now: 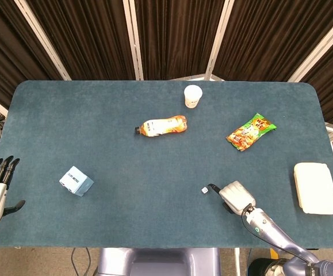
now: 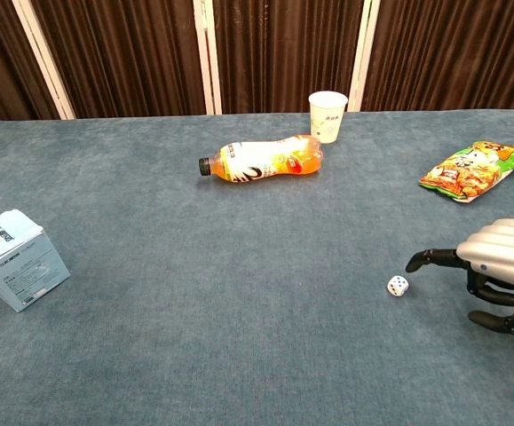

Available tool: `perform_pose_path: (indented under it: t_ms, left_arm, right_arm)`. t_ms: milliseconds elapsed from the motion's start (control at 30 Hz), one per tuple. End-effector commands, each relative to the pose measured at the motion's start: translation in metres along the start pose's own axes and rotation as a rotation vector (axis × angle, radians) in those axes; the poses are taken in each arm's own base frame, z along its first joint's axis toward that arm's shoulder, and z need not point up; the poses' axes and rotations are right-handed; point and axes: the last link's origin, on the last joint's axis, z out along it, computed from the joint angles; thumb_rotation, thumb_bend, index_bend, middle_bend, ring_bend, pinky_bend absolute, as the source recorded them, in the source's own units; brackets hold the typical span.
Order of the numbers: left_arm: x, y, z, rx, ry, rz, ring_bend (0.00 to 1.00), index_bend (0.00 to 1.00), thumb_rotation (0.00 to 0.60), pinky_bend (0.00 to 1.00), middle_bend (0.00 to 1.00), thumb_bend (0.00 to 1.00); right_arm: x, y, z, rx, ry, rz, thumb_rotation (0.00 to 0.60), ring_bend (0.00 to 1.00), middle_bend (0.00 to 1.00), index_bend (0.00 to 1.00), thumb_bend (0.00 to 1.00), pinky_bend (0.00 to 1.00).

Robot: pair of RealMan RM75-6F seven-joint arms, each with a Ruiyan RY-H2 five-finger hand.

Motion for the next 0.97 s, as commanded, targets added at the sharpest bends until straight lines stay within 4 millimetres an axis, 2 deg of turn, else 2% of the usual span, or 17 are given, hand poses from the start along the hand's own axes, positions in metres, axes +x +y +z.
perform_pose_path:
  t_ms: [33, 233, 367, 433, 533, 567, 600, 667, 700, 733, 800, 967]
  left_arm:
    - [0.000, 0.000, 0.000, 0.000, 0.001, 0.000, 0.00, 0.00, 0.600, 0.00, 0.00, 0.00]
    - [0.001, 0.000, 0.000, -0.001, 0.003, -0.003, 0.00, 0.00, 0.600, 0.00, 0.00, 0.00]
    - [0.002, 0.000, 0.000, -0.007, 0.009, -0.009, 0.00, 0.00, 0.600, 0.00, 0.00, 0.00]
    - [0.003, 0.000, -0.001, -0.009, 0.012, -0.013, 0.00, 0.00, 0.600, 0.00, 0.00, 0.00]
    - [0.004, -0.001, -0.002, -0.015, 0.017, -0.018, 0.00, 0.00, 0.600, 0.00, 0.00, 0.00]
    - [0.005, 0.000, -0.002, -0.018, 0.019, -0.020, 0.00, 0.00, 0.600, 0.00, 0.00, 0.00]
    - [0.005, 0.000, -0.003, -0.020, 0.020, -0.021, 0.00, 0.00, 0.600, 0.00, 0.00, 0.00]
    - [0.006, 0.001, -0.004, -0.028, 0.024, -0.025, 0.00, 0.00, 0.600, 0.00, 0.00, 0.00]
    - [0.007, 0.001, -0.004, -0.031, 0.025, -0.026, 0.00, 0.00, 0.600, 0.00, 0.00, 0.00]
    - [0.007, 0.001, -0.005, -0.033, 0.027, -0.028, 0.00, 0.00, 0.600, 0.00, 0.00, 0.00]
    - [0.008, 0.002, -0.005, -0.039, 0.034, -0.031, 0.00, 0.00, 0.600, 0.00, 0.00, 0.00]
    - [0.012, 0.003, -0.010, -0.051, 0.060, -0.037, 0.00, 0.00, 0.600, 0.00, 0.00, 0.00]
  right_arm:
    - [0.006, 0.001, -0.002, -0.001, 0.022, 0.015, 0.600, 0.87, 0.89, 0.15, 0.46, 1.00]
    - [0.036, 0.000, -0.018, 0.015, 0.148, 0.038, 0.600, 0.87, 0.89, 0.15, 0.46, 1.00]
    - [0.065, 0.005, -0.047, 0.027, 0.316, 0.054, 0.600, 0.86, 0.88, 0.16, 0.44, 0.99]
    - [0.074, 0.009, -0.060, 0.027, 0.391, 0.055, 0.600, 0.80, 0.83, 0.16, 0.43, 0.91]
    - [0.086, 0.022, -0.086, 0.000, 0.544, 0.043, 0.600, 0.58, 0.66, 0.16, 0.34, 0.58]
    - [0.089, 0.026, -0.094, -0.016, 0.584, 0.042, 0.600, 0.45, 0.55, 0.16, 0.26, 0.42]
    - [0.090, 0.030, -0.102, -0.039, 0.620, 0.045, 0.600, 0.28, 0.40, 0.16, 0.16, 0.25]
    - [0.089, 0.037, -0.118, -0.096, 0.646, 0.057, 0.600, 0.06, 0.13, 0.12, 0.02, 0.05]
    - [0.088, 0.039, -0.123, -0.121, 0.639, 0.065, 0.600, 0.00, 0.03, 0.07, 0.00, 0.00]
    - [0.086, 0.040, -0.129, -0.145, 0.626, 0.075, 0.600, 0.00, 0.00, 0.04, 0.00, 0.00]
    - [0.084, 0.042, -0.137, -0.182, 0.614, 0.086, 0.600, 0.00, 0.00, 0.01, 0.00, 0.00]
    - [0.075, 0.042, -0.151, -0.267, 0.607, 0.132, 0.600, 0.00, 0.00, 0.00, 0.00, 0.00]
